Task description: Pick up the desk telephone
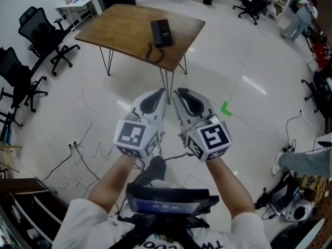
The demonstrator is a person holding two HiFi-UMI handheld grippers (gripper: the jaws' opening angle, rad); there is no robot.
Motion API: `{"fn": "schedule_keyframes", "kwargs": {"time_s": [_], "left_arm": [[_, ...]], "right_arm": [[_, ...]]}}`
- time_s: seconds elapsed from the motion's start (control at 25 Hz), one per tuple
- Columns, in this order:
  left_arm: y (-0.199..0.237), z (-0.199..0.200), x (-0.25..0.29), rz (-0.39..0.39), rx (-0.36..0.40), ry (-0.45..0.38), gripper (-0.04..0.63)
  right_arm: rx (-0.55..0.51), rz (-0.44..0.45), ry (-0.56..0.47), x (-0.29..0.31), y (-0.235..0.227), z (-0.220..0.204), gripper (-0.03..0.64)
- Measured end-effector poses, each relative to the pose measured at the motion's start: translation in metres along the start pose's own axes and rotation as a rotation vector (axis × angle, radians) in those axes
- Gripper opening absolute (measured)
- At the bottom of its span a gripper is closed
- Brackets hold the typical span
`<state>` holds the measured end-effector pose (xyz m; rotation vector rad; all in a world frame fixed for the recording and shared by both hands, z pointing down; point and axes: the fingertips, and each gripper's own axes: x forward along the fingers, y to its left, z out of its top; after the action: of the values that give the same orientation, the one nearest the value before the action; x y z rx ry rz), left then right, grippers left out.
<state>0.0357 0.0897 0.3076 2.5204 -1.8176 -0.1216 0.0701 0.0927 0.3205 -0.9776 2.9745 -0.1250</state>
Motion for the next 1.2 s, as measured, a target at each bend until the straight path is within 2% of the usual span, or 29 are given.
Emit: {"fn": "schedule_keyframes", "kwargs": {"time_s": [0.6,0.96,1.2], "left_arm": [[0.108,-0.006,0.08,-0.017,-0.048,0.036,0.0],[0.145,-0.012,0.109,-0.051,-0.095,0.024,0.0],[0.154,-0.019,0.109,-0.068,-0.098,0.03,0.0]], "right_arm": [[0.028,-0.058,0.038,0.121,-0.048,-0.008,0.049],[0.011,-0.113,0.066,0.162,-0.059,-0.014,0.049],[0.01,-0.136,0.071,0.171,-0.058,-0.017,0.049]]}}
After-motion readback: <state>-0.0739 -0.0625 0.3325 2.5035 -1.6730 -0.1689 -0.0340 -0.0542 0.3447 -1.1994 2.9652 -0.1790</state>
